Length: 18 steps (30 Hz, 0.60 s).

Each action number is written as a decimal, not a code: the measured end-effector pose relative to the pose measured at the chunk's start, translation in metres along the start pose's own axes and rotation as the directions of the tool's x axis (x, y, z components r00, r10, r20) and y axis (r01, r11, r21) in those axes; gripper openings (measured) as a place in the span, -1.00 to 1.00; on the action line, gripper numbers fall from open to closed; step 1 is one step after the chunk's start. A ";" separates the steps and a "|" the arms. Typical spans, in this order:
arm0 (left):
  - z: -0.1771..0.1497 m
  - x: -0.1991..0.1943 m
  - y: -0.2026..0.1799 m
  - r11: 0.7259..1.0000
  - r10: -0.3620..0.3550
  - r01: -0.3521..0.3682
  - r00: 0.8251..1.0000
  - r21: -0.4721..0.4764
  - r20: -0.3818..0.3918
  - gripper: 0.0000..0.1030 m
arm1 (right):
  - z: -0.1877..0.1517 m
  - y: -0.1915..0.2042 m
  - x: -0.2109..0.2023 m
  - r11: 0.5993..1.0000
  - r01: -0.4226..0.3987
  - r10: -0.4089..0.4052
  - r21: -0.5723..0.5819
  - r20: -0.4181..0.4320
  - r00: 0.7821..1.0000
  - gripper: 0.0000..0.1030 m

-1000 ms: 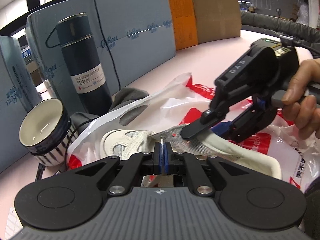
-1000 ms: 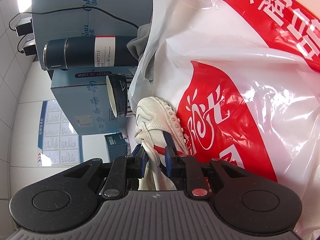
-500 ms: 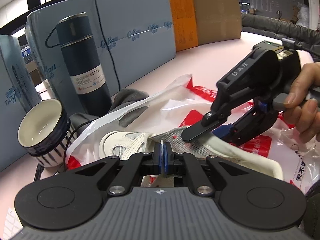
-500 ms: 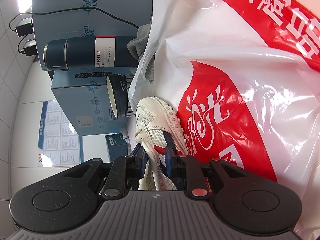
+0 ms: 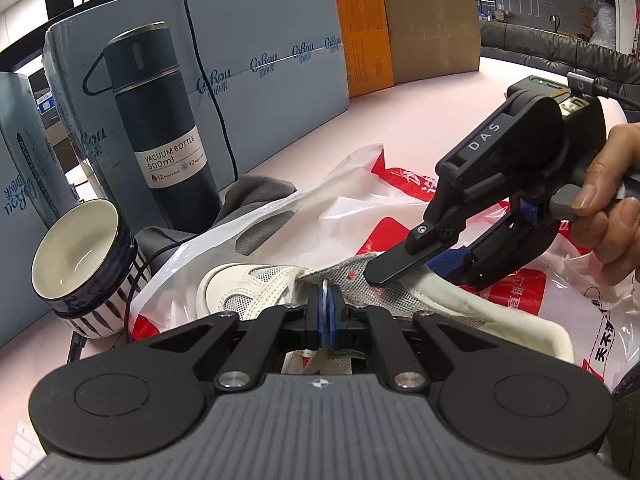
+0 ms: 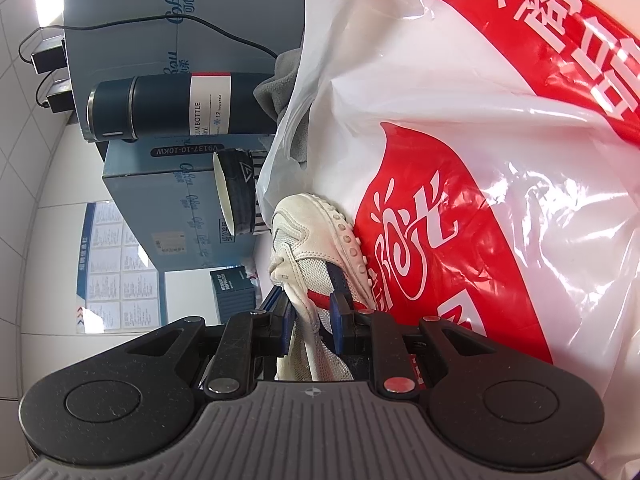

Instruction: Lace up shoes with both hands

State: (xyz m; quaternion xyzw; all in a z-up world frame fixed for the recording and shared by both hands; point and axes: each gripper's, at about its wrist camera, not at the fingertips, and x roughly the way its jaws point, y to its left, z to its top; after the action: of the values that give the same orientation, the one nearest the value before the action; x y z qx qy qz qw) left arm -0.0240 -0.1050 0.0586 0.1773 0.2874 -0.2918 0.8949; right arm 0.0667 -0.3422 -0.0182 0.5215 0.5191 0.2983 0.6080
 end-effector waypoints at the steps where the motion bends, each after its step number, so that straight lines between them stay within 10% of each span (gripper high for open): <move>1: 0.000 0.000 0.000 1.000 0.000 0.000 1.000 0.000 -0.003 -0.95 | 0.000 0.000 0.000 1.000 0.003 -0.003 -0.006 -0.001 1.000 -0.67; 18: 0.003 -0.001 -0.002 1.000 0.014 -0.014 0.999 0.000 -0.029 -0.77 | -0.006 0.011 -0.007 0.986 0.055 -0.057 -0.158 -0.008 0.998 -0.65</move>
State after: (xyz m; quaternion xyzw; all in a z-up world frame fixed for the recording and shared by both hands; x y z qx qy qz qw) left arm -0.0244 -0.1071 0.0613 0.1836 0.2991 -0.2830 0.8926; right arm 0.0613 -0.3437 -0.0055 0.4549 0.5120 0.3245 0.6524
